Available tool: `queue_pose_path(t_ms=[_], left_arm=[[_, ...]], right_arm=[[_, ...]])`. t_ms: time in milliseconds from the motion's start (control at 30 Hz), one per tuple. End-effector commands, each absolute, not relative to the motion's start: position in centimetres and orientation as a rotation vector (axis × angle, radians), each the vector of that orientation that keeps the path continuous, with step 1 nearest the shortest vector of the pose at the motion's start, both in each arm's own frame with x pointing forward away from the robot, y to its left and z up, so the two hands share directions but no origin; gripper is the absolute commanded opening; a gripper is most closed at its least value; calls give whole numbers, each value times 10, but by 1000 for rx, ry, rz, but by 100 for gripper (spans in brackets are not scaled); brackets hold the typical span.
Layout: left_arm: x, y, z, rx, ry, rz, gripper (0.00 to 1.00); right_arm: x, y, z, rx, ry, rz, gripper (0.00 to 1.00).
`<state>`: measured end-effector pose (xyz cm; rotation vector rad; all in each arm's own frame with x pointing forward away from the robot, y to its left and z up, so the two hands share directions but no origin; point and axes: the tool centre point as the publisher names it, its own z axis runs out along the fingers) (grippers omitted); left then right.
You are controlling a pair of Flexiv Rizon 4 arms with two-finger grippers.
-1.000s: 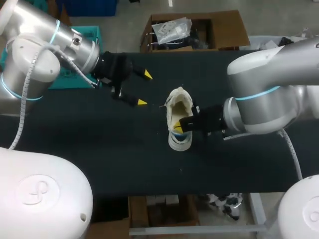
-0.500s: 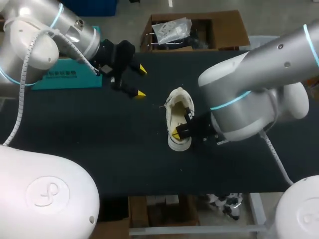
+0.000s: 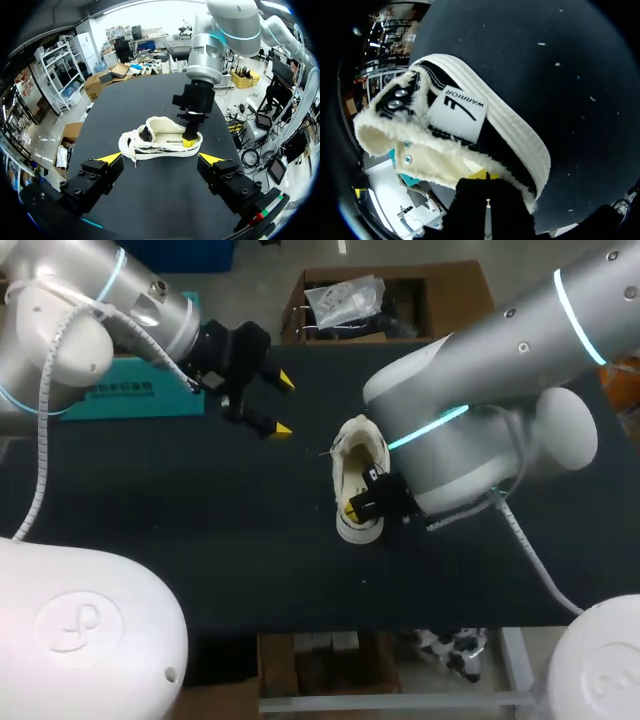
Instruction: Open the shoe tongue, take the insole out of the shoe, put the insole back into the shoe, and pack the shoe into the shoebox
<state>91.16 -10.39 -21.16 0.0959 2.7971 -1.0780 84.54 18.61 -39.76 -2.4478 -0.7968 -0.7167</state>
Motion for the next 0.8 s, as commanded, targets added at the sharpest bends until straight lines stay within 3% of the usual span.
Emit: queue_pose_path(t_ms=[33,333,367,433,467,800], left_arm=[[911,-104,-211,94,2798,-1077,100],[908,-110,-217,-39,2869,-1110,100],[907,-110,-218,-70,2882,-1112,100],[905,-113,-222,-124,2919,-1044,100],[904,-115,-224,-155,2936,-916,100],[904,-115,-224,-155,2936,-916,100]], right_arm=[[837,171,-365,-2363,-800,-800,0],[835,143,-310,-2211,-912,-915,2],[836,141,-307,-2204,-931,-914,13],[835,135,-298,-2166,-958,-911,45],[835,132,-292,-2155,-977,-897,100],[835,127,-285,-2132,-988,-862,100]])
